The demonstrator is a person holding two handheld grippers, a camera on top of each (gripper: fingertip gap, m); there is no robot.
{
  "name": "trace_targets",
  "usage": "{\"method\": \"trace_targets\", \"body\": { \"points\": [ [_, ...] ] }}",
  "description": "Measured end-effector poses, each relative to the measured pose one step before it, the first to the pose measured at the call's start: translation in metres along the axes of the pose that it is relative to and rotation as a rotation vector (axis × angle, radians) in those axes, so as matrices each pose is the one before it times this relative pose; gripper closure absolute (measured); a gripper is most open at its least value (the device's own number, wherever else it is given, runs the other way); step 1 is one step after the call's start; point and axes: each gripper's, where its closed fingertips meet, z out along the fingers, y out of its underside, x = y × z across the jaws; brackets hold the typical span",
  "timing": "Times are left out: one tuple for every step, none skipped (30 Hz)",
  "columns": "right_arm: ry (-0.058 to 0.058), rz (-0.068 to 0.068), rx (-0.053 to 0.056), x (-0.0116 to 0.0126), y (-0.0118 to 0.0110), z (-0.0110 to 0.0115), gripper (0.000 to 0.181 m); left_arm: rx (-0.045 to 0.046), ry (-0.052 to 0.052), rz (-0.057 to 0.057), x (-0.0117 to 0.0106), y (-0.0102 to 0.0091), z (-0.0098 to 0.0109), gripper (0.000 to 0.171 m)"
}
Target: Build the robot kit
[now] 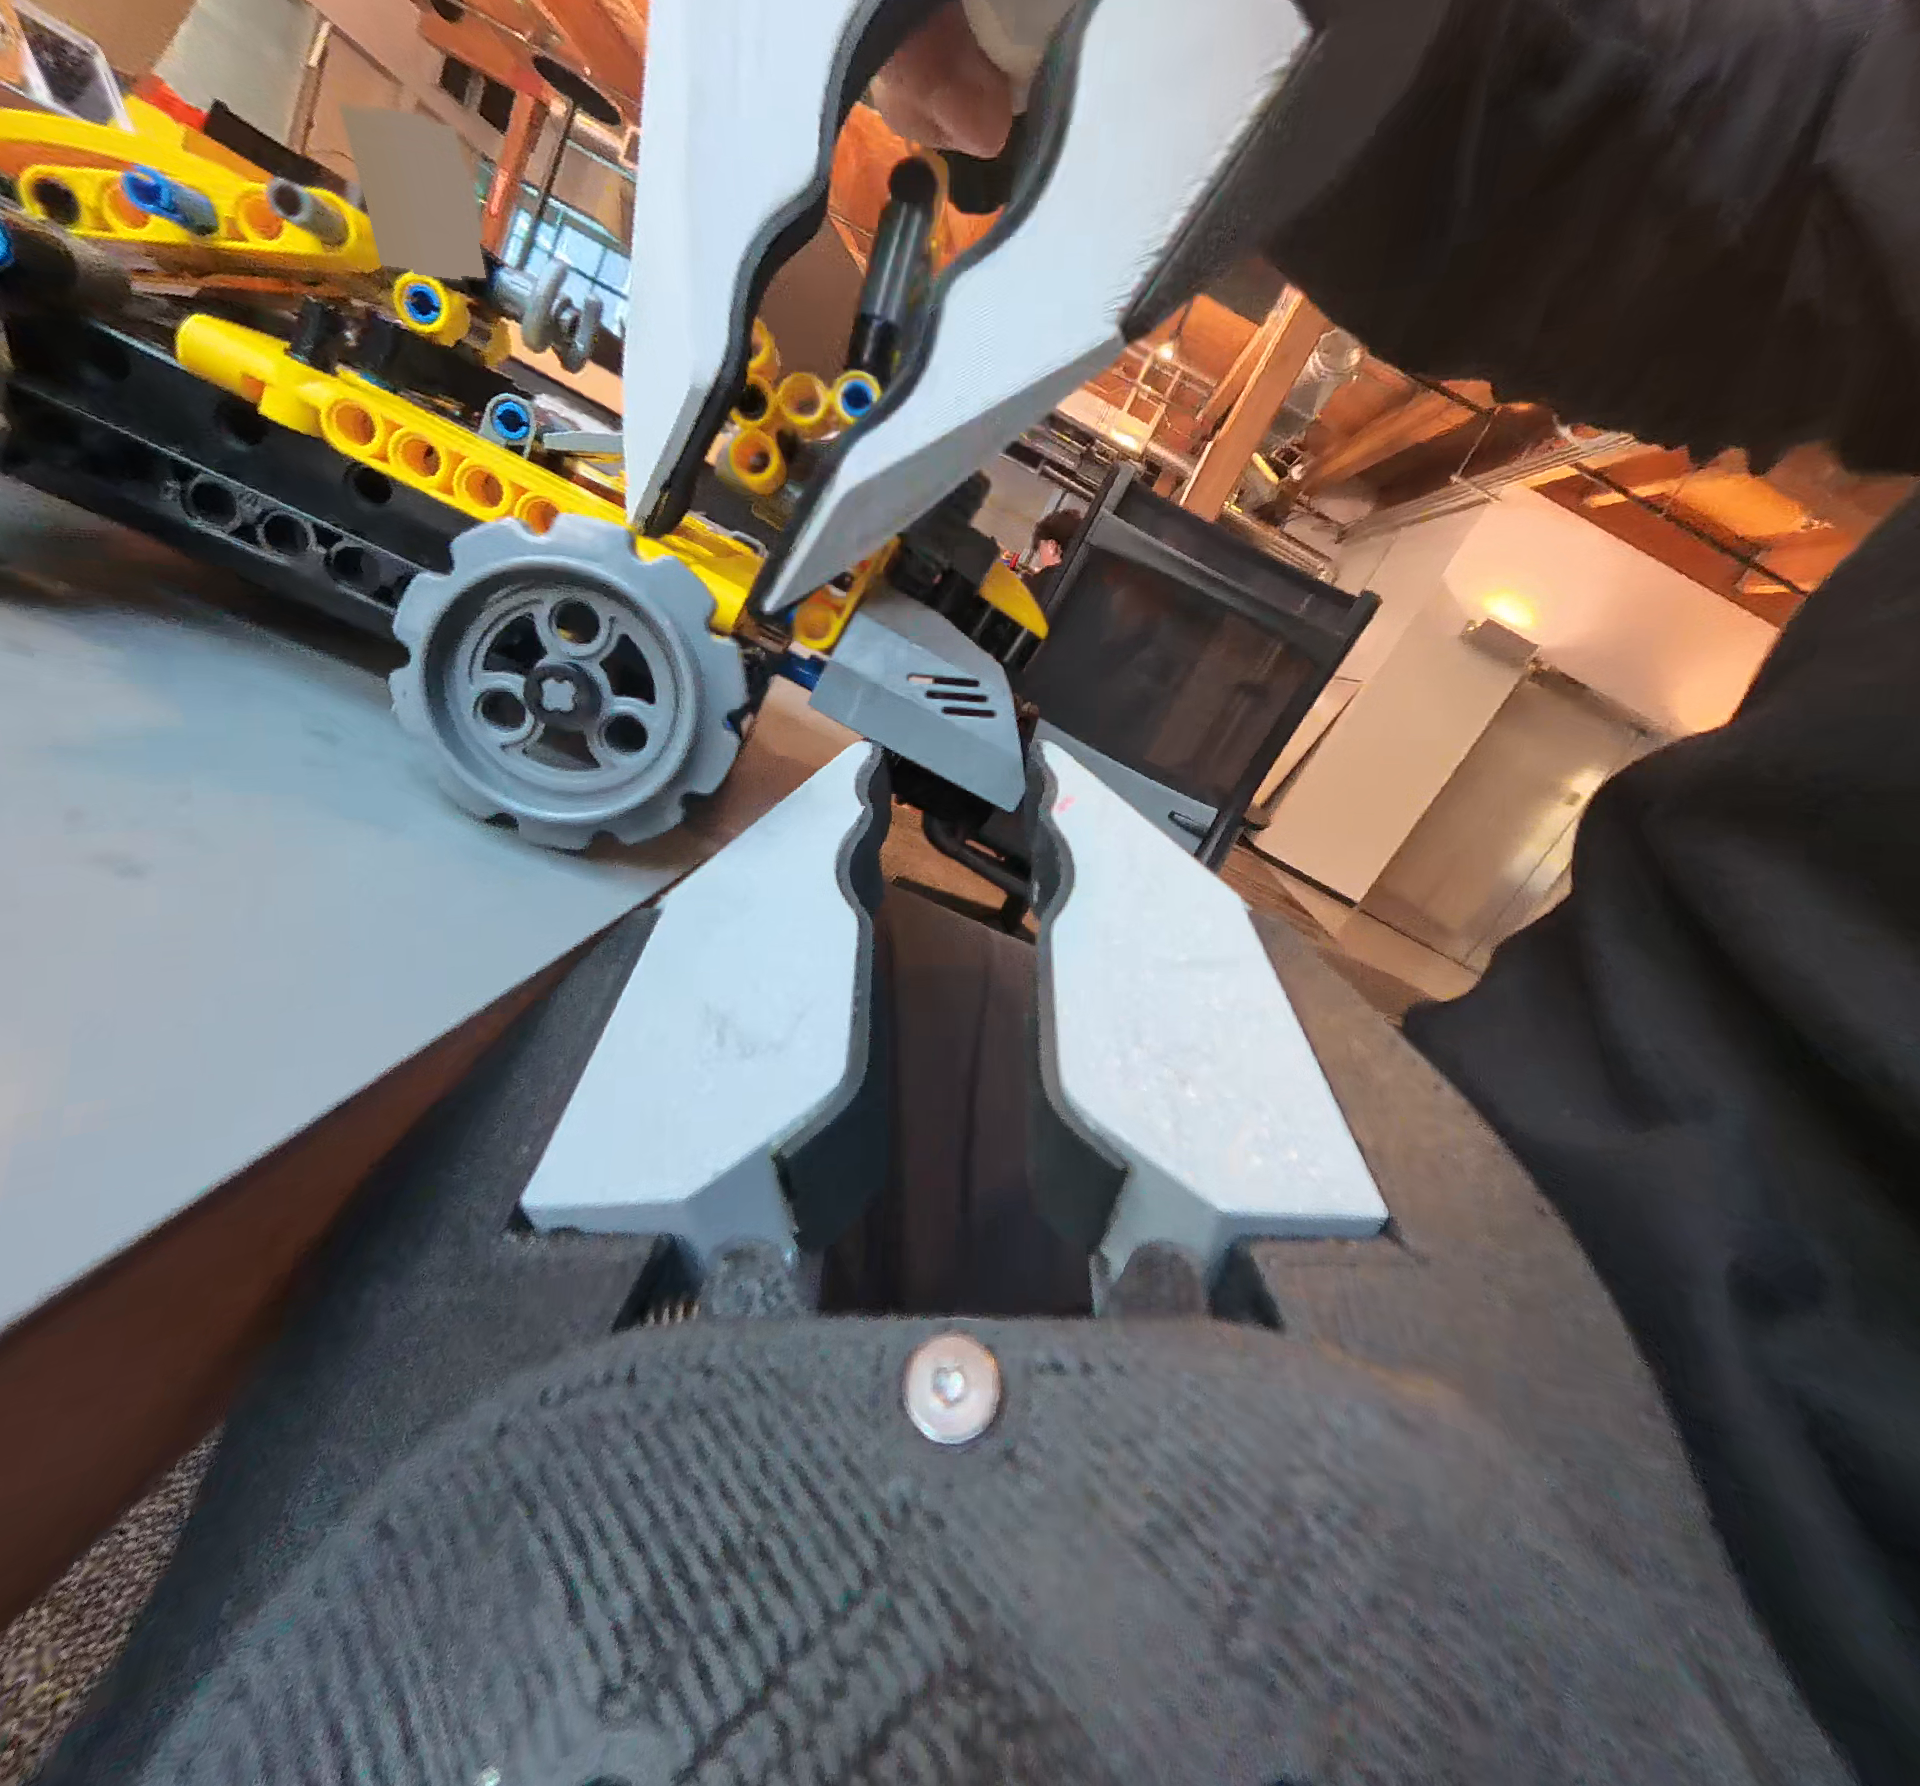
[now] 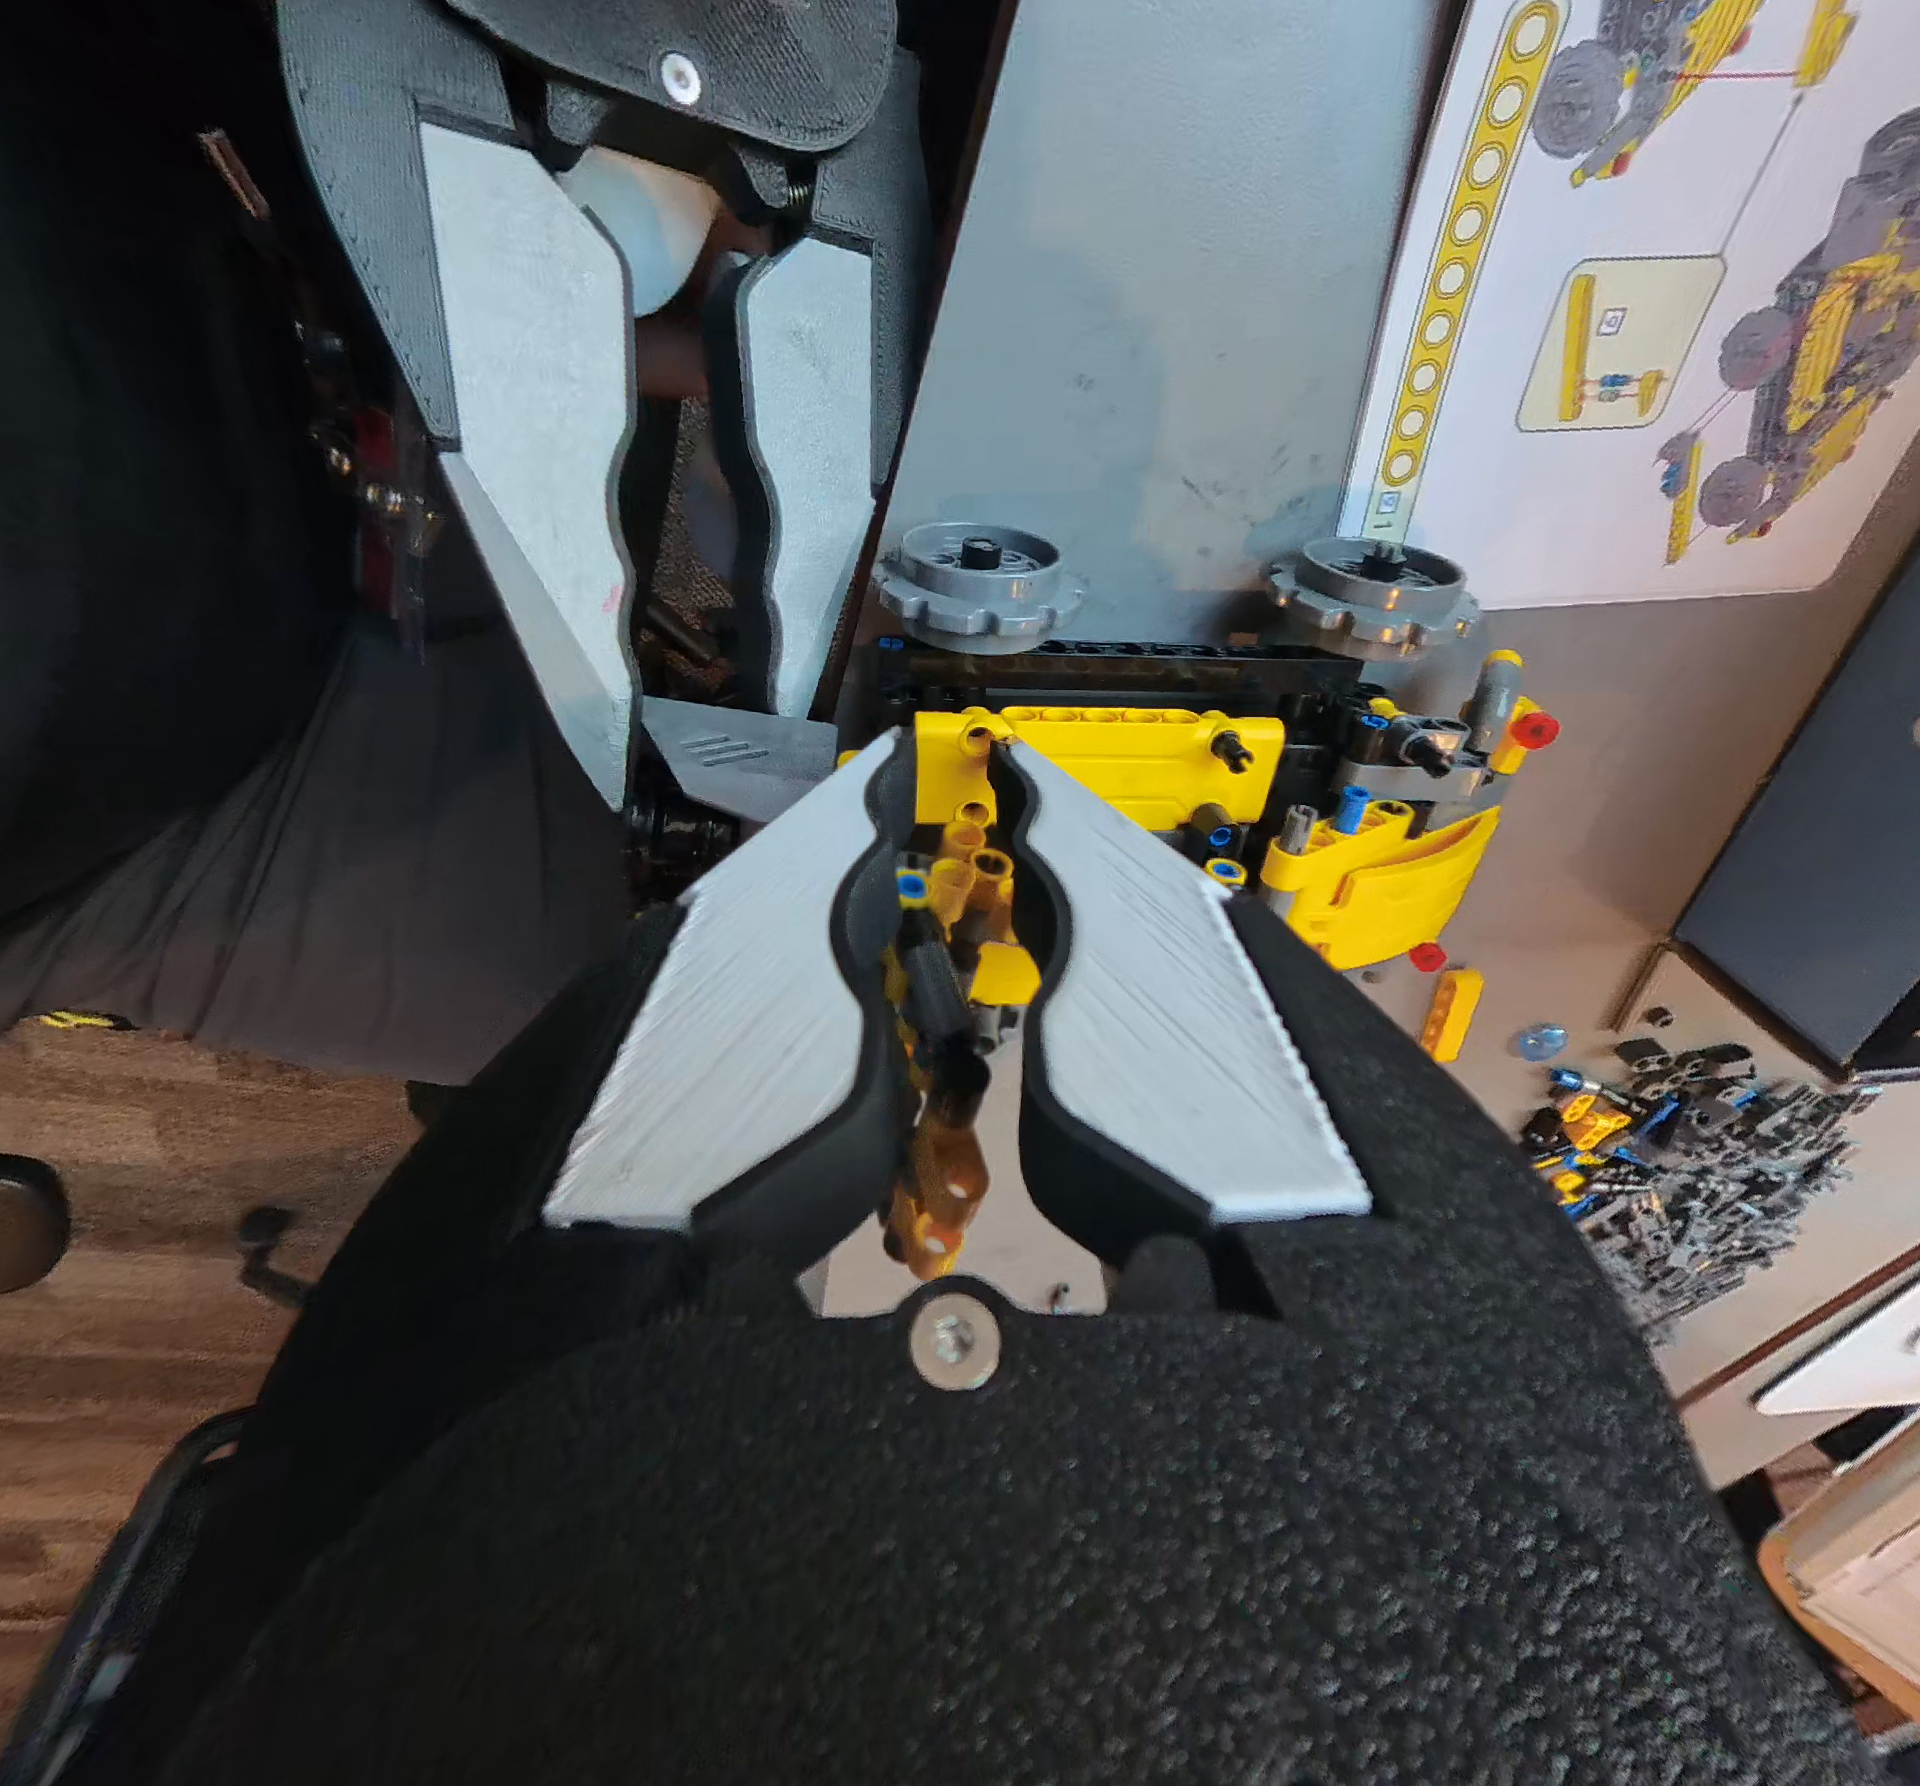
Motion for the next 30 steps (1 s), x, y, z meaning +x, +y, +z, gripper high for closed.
{"method": "trace_targets", "body": {
  "points": [
    [-0.0051,-0.0005,0.0024,-0.00014,-0.00034,-0.00018,0.169,0.00348,0.0035,-0.0095,0.00034,-0.00063,-0.00030,0.149],
    [-0.0091,0.0015,0.0052,-0.00021,-0.00044,-0.00034,0.169,0.00627,0.0065,-0.0149,0.00039,-0.00070,-0.00032,0.149],
    [-0.0065,0.0058,0.0059,0.00044,-0.00045,-0.00014,0.169,0.00882,0.0082,-0.0189,0.00048,-0.00074,-0.00053,0.149],
    [-0.0107,0.0094,0.0013,0.00039,-0.00041,-0.00030,0.169,0.01153,0.0101,-0.0161,0.00060,-0.00105,-0.00048,0.149],
    [-0.0154,0.0107,-0.0050,0.00008,0.00015,-0.00014,0.169,0.01304,0.0158,-0.0180,0.00133,-0.00157,-0.00041,0.150],
    [-0.0213,0.0150,-0.0013,-0.00022,-0.00006,-0.00041,0.168,0.00789,0.0093,-0.0145,0.00069,-0.00079,-0.00006,0.149],
    [-0.0320,0.0173,-0.0008,-0.00156,0.00020,-0.00041,0.165,0.00143,0.0025,-0.0018,0.00000,0.00028,0.00018,0.150],
    [-0.0370,0.0177,0.0024,-0.00300,-0.00020,-0.00055,0.159,0.00058,0.0041,-0.0040,-0.00014,0.00060,0.00024,0.150],
    [-0.0229,0.0070,-0.0016,-0.00211,-0.00011,-0.00040,0.155,0.00423,0.0092,-0.0174,0.00021,0.00038,-0.00005,0.149],
    [-0.0015,-0.0123,-0.0068,-0.00070,0.00006,-0.00007,0.153,0.00944,0.0093,-0.0274,-0.00032,-0.00013,-0.00067,0.150],
    [0.0128,-0.0254,-0.0100,0.00022,-0.00001,0.00011,0.152,0.00718,0.0028,-0.0263,-0.00123,0.00032,-0.00110,0.150],
    [0.0237,-0.0209,-0.0052,0.00251,-0.00123,-0.00029,0.149,0.00753,0.0030,-0.0126,-0.00087,-0.00007,-0.00148,0.150],
    [0.0181,-0.0027,0.0013,0.00347,-0.00201,-0.00063,0.142,0.00105,-0.0025,0.0018,-0.00075,-0.00011,-0.00132,0.150],
    [-0.0068,0.0129,0.0008,0.00173,-0.00090,-0.00075,0.139,0.00144,-0.0035,0.0077,-0.00032,-0.00062,-0.00076,0.150],
    [-0.0068,0.0244,0.0114,0.00285,-0.00103,-0.00109,0.133,-0.00016,-0.0008,0.0036,-0.00007,-0.00045,-0.00034,0.150],
    [0.0017,0.0327,0.0131,0.00496,0.00010,-0.00107,0.126,-0.00154,0.0024,-0.0019,-0.00005,0.00009,-0.00035,0.150],
    [0.0040,0.0300,0.0006,0.00520,0.00249,-0.00057,0.119,0.00203,0.0019,-0.0032,-0.00010,-0.00042,-0.00055,0.150],
    [-0.0188,0.0148,-0.0084,-0.00029,0.00403,0.00081,0.119,0.00156,-0.0007,0.0023,-0.00029,-0.00041,-0.00050,0.150],
    [-0.0194,0.0002,-0.0166,-0.00283,0.00429,0.00294,0.118,-0.00215,-0.0021,0.0065,-0.00037,0.00016,-0.00021,0.150],
    [0.0094,-0.0106,-0.0003,-0.00041,0.00049,0.00190,0.119,-0.00380,-0.0036,0.0054,-0.00056,0.00041,0.00008,0.150],
    [0.0160,-0.0114,0.0021,0.00082,-0.00034,0.00022,0.121,0.00194,-0.0011,0.0070,-0.00002,-0.00039,0.00003,0.150],
    [-0.0014,-0.0042,-0.0062,-0.00155,0.00036,0.00012,0.121,-0.00279,-0.0015,0.0057,0.00012,0.00026,0.00006,0.150],
    [-0.0006,-0.0072,-0.0037,-0.00171,0.00034,-0.00020,0.121,-0.00128,0.0015,0.0046,0.00094,0.00046,-0.00006,0.150],
    [-0.0055,-0.0068,-0.0018,-0.00251,0.00017,0.00004,0.122,-0.00056,0.0035,0.0033,0.00162,0.00073,0.00031,0.150],
    [-0.0011,-0.0081,0.0016,-0.00203,-0.00050,0.00000,0.123,0.00281,-0.0008,0.0029,0.00141,0.00035,0.00021,0.150],
    [0.0027,-0.0066,0.0017,-0.00140,-0.00056,0.00010,0.124,0.00070,-0.0053,0.0048,0.00057,0.00041,-0.00002,0.150],
    [0.0030,-0.0008,0.0018,-0.00086,-0.00065,0.00008,0.124,0.00289,-0.0061,0.0054,0.00015,0.00015,-0.00018,0.150],
    [0.0092,0.0034,-0.0003,0.00061,-0.00052,0.00019,0.123,0.00441,-0.0093,0.0042,-0.00045,-0.00020,-0.00056,0.150],
    [-0.0005,0.0035,0.0013,-0.00073,-0.00025,0.00010,0.121,0.00468,-0.0098,0.0072,-0.00040,-0.00017,-0.00091,0.150],
    [-0.0054,-0.0004,0.0037,-0.00149,0.00004,-0.00003,0.120,0.00320,-0.0077,0.0055,0.00011,0.00022,-0.00105,0.150]
  ]
}}
